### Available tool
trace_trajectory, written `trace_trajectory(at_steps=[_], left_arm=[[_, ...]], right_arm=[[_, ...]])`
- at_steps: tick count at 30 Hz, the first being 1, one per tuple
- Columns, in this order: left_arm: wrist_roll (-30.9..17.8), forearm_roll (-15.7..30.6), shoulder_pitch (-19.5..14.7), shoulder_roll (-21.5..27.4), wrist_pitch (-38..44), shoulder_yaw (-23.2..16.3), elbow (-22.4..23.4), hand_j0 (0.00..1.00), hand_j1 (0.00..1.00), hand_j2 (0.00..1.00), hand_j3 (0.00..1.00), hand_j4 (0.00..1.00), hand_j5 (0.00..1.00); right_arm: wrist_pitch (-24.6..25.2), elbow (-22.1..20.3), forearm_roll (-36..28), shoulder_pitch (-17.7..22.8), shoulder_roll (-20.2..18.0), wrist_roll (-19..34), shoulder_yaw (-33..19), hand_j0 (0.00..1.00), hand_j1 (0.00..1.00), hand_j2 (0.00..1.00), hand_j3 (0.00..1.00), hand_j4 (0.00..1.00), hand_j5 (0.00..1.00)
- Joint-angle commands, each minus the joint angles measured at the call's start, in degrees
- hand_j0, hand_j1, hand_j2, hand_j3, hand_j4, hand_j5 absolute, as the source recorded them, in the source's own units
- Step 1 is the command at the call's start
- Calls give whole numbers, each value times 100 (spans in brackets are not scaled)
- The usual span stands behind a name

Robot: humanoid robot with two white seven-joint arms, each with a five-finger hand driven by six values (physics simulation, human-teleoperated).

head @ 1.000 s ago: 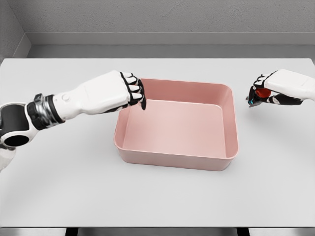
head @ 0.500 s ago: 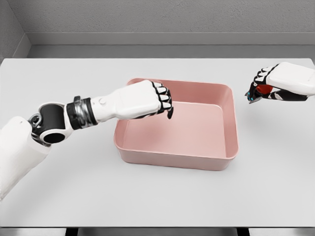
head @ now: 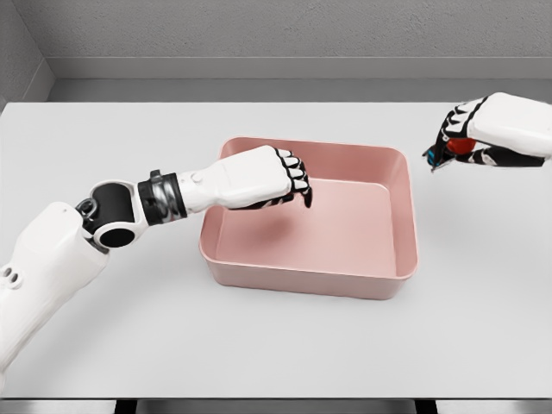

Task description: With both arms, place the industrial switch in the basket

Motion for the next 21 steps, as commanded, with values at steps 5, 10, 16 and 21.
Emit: trace_trajectory(at_steps=[5, 10, 16, 21], left_arm=[[22, 47, 0, -20, 8, 3, 0, 74, 74, 74, 74, 74, 74], [13, 55, -9, -37, 8, 3, -9, 75, 75, 75, 75, 75, 75], [22, 55, -9, -46, 8, 3, -17, 88, 88, 88, 88, 88, 88], [39, 82, -9, -46, 8, 3, -9, 100, 100, 100, 100, 100, 100]], right_arm=[[-149, -67, -238, -18, 26, 61, -4, 44, 44, 44, 44, 44, 44], [-187, -76, -467, -18, 43, 70, 14, 44, 44, 44, 44, 44, 44], [-187, -85, -713, -9, 52, 96, 49, 44, 44, 44, 44, 44, 44], [-187, -85, -722, -9, 105, 96, 49, 44, 44, 44, 44, 44, 44]])
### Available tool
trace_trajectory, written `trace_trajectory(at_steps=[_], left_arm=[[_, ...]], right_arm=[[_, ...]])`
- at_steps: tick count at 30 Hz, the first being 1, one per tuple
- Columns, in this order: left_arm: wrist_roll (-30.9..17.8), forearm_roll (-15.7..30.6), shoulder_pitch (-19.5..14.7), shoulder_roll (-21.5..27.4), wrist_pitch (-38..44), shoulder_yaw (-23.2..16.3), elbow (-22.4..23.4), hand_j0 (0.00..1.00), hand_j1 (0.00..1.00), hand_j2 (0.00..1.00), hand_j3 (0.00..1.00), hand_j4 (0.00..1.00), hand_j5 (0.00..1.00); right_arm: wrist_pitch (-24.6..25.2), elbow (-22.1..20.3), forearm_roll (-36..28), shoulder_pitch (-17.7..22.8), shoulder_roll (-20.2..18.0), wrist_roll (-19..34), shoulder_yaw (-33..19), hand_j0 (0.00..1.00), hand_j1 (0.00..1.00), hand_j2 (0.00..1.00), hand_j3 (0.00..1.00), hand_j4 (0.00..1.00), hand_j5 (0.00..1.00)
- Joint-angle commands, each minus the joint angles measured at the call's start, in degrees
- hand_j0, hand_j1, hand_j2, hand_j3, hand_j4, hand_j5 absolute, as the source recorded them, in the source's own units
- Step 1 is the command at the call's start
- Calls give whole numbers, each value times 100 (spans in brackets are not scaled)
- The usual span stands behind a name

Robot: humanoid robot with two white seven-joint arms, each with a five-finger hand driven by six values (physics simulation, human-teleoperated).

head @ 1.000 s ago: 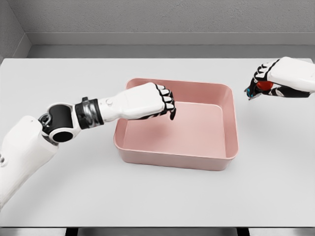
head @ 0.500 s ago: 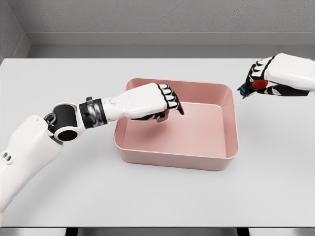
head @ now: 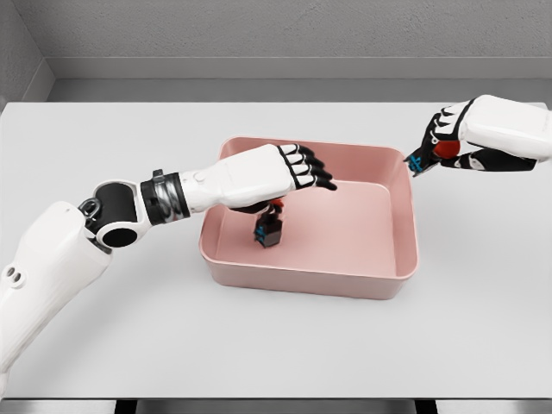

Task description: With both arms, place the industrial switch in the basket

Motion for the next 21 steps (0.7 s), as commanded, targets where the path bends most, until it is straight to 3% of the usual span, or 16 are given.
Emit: trace_trajectory(at_steps=[1, 14, 16, 21], left_arm=[[19, 61, 0, 17, 7, 6, 0, 100, 100, 100, 100, 100, 100], [19, 88, -62, 70, 7, 14, 0, 100, 100, 100, 100, 100, 100], [27, 263, -70, 105, 7, 14, -18, 100, 100, 100, 100, 100, 100], [36, 1177, -79, 1845, 7, 14, -993, 100, 100, 100, 100, 100, 100]], right_arm=[[13, -1, -57, 0, 46, -1, 5, 44, 44, 44, 44, 44, 44], [13, -45, -118, 0, 134, 8, 14, 44, 44, 44, 44, 44, 44], [13, -45, -118, 0, 213, 16, 23, 44, 44, 44, 44, 44, 44], [13, -45, -127, -9, 485, 78, 40, 44, 44, 44, 44, 44, 44]])
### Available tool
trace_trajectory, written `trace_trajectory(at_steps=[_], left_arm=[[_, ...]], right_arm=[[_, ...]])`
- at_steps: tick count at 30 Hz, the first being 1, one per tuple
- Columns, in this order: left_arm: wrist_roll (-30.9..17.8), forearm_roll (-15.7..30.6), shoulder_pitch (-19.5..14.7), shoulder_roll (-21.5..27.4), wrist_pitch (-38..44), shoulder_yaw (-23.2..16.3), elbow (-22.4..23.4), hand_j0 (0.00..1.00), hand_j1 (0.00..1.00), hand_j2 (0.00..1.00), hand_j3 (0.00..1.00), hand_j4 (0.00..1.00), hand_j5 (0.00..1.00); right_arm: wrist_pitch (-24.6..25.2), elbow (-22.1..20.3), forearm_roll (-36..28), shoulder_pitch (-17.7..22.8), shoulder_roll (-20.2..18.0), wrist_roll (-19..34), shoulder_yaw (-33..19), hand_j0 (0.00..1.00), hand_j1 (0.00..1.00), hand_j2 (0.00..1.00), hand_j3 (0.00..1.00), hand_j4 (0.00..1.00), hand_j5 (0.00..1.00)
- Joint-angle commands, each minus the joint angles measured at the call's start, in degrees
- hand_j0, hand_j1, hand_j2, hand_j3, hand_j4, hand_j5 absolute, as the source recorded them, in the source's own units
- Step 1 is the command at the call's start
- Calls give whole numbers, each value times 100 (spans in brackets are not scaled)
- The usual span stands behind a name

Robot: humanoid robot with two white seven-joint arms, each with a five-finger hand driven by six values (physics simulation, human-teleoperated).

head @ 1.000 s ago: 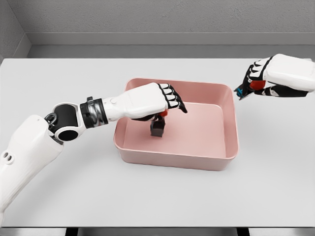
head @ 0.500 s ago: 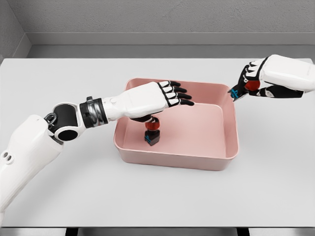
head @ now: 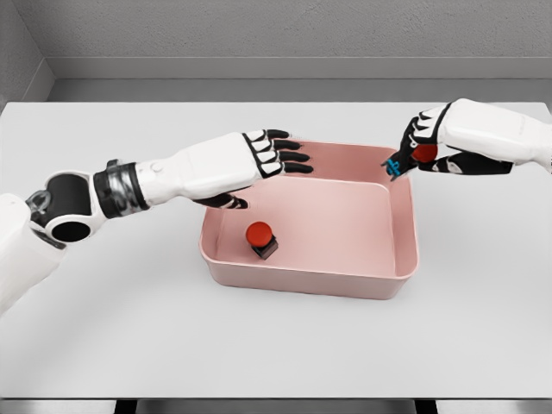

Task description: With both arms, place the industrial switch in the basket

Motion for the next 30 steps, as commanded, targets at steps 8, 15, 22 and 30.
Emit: trace_trajectory(at_steps=[8, 15, 22, 30], left_arm=[[-3, 633, 35, 1569, 6, -20, -269, 100, 100, 100, 100, 100, 100], [-12, 615, 35, 1560, 6, -20, -199, 100, 100, 100, 100, 100, 100], [-38, 598, 26, 1542, 6, -20, -137, 100, 100, 100, 100, 100, 100], [-38, 580, 0, 1516, 6, -134, -5, 100, 100, 100, 100, 100, 100]], right_arm=[[14, -10, -48, -343, 691, 197, 683, 44, 44, 44, 44, 44, 44], [14, -10, -48, -501, 849, 232, 955, 45, 45, 45, 45, 45, 45], [14, -1, -48, -606, 832, 215, 947, 100, 100, 100, 100, 100, 100], [14, -10, -48, -809, 955, 180, 947, 100, 100, 100, 100, 100, 100]])
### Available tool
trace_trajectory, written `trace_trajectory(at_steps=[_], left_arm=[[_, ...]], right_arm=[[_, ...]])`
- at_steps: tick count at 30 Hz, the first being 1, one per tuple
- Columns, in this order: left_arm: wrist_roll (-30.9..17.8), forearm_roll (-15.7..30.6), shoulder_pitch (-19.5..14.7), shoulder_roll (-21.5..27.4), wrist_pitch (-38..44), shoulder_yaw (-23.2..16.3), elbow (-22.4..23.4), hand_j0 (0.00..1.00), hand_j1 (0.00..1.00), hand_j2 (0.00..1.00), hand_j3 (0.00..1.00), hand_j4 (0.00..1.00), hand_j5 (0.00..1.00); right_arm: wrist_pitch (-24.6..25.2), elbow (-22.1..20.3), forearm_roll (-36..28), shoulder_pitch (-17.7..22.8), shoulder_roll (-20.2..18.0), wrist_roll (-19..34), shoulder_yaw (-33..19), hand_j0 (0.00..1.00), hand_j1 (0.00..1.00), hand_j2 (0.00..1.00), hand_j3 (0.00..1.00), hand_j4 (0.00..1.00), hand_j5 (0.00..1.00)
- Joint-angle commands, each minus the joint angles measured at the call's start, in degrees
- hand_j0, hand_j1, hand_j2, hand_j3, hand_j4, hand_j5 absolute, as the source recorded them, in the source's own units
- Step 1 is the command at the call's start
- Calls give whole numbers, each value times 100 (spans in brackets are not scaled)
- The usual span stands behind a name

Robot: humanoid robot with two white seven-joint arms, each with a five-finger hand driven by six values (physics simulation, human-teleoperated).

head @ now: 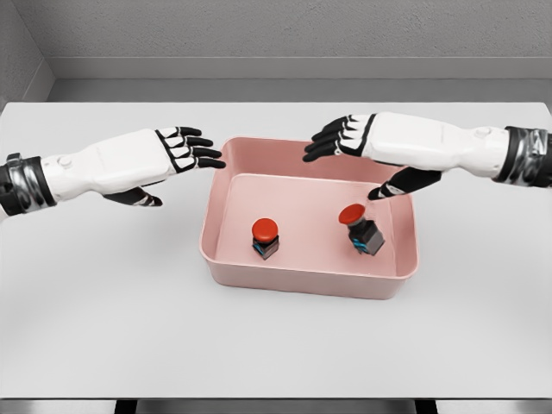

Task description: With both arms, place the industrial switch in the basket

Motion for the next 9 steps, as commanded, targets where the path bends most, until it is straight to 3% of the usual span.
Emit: trace_trajectory(at_steps=[1, 3, 9], left_arm=[[3, 30, -9, -13, 6, -76, 64, 100, 100, 100, 100, 100, 100], [3, 39, 0, -4, 6, -76, 64, 100, 100, 100, 100, 100, 100], [3, 39, 0, 5, 6, -76, 108, 100, 100, 100, 100, 100, 100]], right_arm=[[13, -1, -41, 0, 36, -11, -4, 100, 100, 100, 100, 100, 100], [13, 8, -41, -44, -69, -2, -22, 100, 100, 100, 100, 100, 100], [13, 43, -269, 193, -1265, -2, -575, 100, 100, 100, 100, 100, 100]])
